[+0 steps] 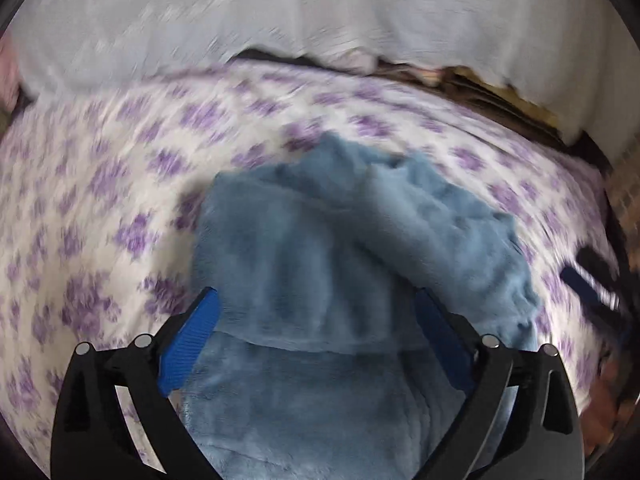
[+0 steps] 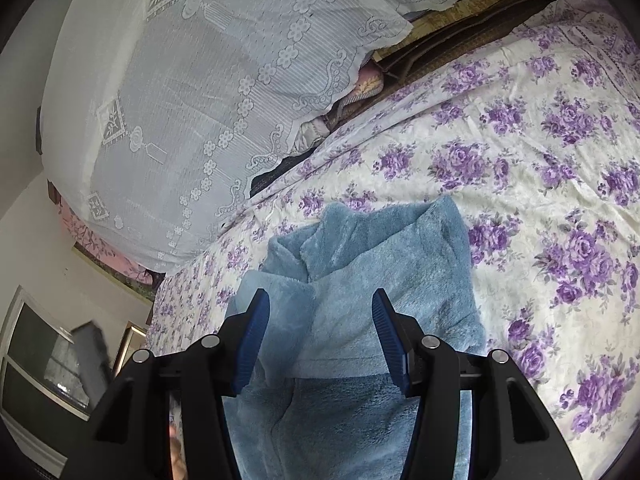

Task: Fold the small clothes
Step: 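Open the left tool and release the sleeve onto the jacket, then grasp the jacket's side edge with the right tool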

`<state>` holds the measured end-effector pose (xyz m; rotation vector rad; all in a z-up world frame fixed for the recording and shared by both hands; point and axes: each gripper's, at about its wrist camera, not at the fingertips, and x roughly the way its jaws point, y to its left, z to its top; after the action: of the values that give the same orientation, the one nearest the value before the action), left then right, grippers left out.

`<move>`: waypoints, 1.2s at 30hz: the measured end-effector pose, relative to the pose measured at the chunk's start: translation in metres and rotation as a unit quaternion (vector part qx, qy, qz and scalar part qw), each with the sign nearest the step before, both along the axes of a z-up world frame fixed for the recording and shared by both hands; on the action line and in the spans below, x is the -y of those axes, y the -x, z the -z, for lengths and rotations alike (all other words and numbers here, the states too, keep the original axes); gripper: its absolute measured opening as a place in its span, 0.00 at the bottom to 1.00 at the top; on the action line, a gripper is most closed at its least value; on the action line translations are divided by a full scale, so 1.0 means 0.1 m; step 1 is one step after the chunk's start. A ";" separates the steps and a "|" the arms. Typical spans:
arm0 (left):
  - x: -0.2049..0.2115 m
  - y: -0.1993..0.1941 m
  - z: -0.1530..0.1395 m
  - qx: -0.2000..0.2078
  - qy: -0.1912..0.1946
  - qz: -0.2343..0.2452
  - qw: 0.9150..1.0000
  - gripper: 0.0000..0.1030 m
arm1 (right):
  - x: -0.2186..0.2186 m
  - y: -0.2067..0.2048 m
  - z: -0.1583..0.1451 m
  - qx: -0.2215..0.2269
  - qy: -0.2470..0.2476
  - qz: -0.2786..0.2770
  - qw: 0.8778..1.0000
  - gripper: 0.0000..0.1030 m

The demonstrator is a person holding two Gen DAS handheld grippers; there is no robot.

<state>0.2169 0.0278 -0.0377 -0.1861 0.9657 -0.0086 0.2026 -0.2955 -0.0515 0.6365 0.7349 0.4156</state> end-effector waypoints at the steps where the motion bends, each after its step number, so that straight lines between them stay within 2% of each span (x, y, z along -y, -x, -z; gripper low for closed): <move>1: -0.06 -0.08 0.05 -0.014 0.005 -0.012 1.000 0.92 | -0.01 0.00 0.00 0.000 0.002 -0.001 1.000 0.52; 3: -0.02 -0.21 0.15 -0.033 -0.019 -0.019 0.999 0.91 | -0.02 0.00 -0.01 0.002 0.004 -0.003 1.000 0.52; 6: 0.35 -0.31 0.23 -0.044 -0.067 0.025 0.996 0.91 | 0.03 0.00 -0.01 0.004 0.001 0.002 1.000 0.52; 9: 0.84 -0.18 0.15 -0.013 -0.054 0.104 0.993 0.90 | 0.11 -0.01 -0.01 0.003 -0.003 0.012 1.000 0.52; 12: 1.11 -0.05 0.08 0.018 -0.071 0.143 0.987 0.90 | 0.18 -0.02 -0.02 0.002 -0.009 0.022 1.000 0.52; 13: 1.12 -0.04 0.08 0.018 -0.081 0.140 0.987 0.90 | 0.19 -0.02 -0.02 0.002 -0.010 0.023 1.000 0.52; 15: 1.00 -0.03 0.09 0.011 -0.075 0.124 0.989 0.90 | 0.21 -0.02 -0.03 0.002 -0.011 0.023 1.000 0.52; 18: 0.63 0.04 0.06 0.011 -0.048 0.092 0.995 0.90 | 0.17 -0.03 -0.01 0.000 -0.007 0.017 1.000 0.53; 22: 0.13 0.10 0.09 0.007 -0.051 0.030 0.998 0.91 | 0.14 -0.07 0.07 -0.013 -0.006 0.013 1.000 0.53; 24: -0.15 0.12 0.13 -0.001 -0.036 -0.004 0.999 0.91 | 0.17 -0.10 0.13 -0.025 -0.015 0.014 0.999 0.53; 26: -0.40 0.09 0.18 -0.006 -0.003 -0.030 1.000 0.91 | 0.19 -0.13 0.19 -0.033 -0.025 0.011 0.999 0.53; 29: -0.56 0.05 0.26 -0.015 0.021 -0.042 0.999 0.91 | 0.18 -0.18 0.32 -0.049 -0.043 0.003 0.998 0.53; 36: -0.50 -0.02 0.63 -0.047 -0.024 -0.039 0.998 0.92 | 0.10 -0.29 0.58 -0.087 -0.022 0.005 0.996 0.45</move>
<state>0.2192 0.0778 -0.1010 -0.1800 1.0517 0.0954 0.2317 -0.3056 -0.1096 0.7243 0.8903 0.3718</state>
